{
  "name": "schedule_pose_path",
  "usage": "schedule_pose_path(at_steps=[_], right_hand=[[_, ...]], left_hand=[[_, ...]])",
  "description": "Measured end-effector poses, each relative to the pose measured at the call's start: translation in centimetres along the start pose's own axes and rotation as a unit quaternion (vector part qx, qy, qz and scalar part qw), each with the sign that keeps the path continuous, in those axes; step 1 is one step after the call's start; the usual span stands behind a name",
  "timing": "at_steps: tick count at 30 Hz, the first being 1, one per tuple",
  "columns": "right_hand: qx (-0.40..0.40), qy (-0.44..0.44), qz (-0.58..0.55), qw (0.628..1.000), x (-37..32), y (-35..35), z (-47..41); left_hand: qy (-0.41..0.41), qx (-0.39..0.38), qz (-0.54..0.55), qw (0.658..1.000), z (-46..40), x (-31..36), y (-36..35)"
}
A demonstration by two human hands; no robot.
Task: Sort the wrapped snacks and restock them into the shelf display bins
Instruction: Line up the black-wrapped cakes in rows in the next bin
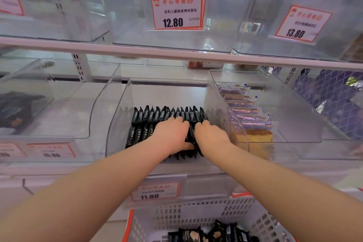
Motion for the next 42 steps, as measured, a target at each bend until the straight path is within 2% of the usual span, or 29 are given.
schedule_pose_path(at_steps=[5, 8, 11, 13, 16, 18, 21, 26, 33, 39, 42], right_hand=[[-0.021, 0.046, 0.044, 0.998, 0.0, 0.8, 0.5], [-0.006, 0.088, -0.012, 0.996, -0.2, 2.9, 2.6], [0.083, 0.16, -0.079, 0.981, 0.5, 5.6, 6.5], [0.12, 0.216, -0.184, 0.951, 1.6, 6.6, 10.3], [0.082, 0.252, -0.339, 0.903, 4.1, 5.2, 14.8], [0.048, 0.224, -0.387, 0.893, 6.2, 2.3, 15.6], [-0.031, 0.151, -0.393, 0.907, 9.5, -3.8, 15.0], [-0.125, 0.101, -0.27, 0.949, 15.0, -14.3, 14.1], [-0.284, 0.017, -0.196, 0.938, 21.4, -28.0, 15.0], [-0.25, -0.077, -0.2, 0.944, 23.1, -35.9, 12.5], [-0.197, -0.117, -0.231, 0.946, 22.9, -38.2, 10.1]], left_hand=[[-0.047, -0.086, 0.029, 0.995, 0.7, -0.6, 0.2], [-0.059, -0.104, 0.019, 0.993, 2.3, -1.0, 1.5], [-0.093, -0.028, -0.007, 0.995, 4.8, 0.2, 4.5], [-0.132, 0.052, 0.012, 0.99, 7.3, 1.9, 6.8], [-0.213, 0.173, 0.034, 0.961, 11.8, 5.5, 8.9], [-0.266, 0.181, 0.039, 0.946, 14.1, 8.5, 8.0], [-0.283, 0.054, -0.001, 0.958, 14.5, 12.7, 2.8], [-0.246, -0.099, -0.016, 0.964, 12.7, 17.1, -7.4], [-0.164, -0.266, 0.043, 0.949, 11.3, 21.3, -21.0], [-0.065, -0.397, 0.127, 0.907, 12.7, 22.7, -30.7], [-0.02, -0.404, 0.124, 0.906, 13.4, 22.7, -34.1]])
Point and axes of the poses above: each hand's wrist, its own z-axis away from the middle knuckle, its own y-axis out of the back of the hand, x = y × z, the point moved 6 cm from there along -z, towards the middle knuckle, and after that the axes turned 8 degrees about -z, right-handed, at the moved point
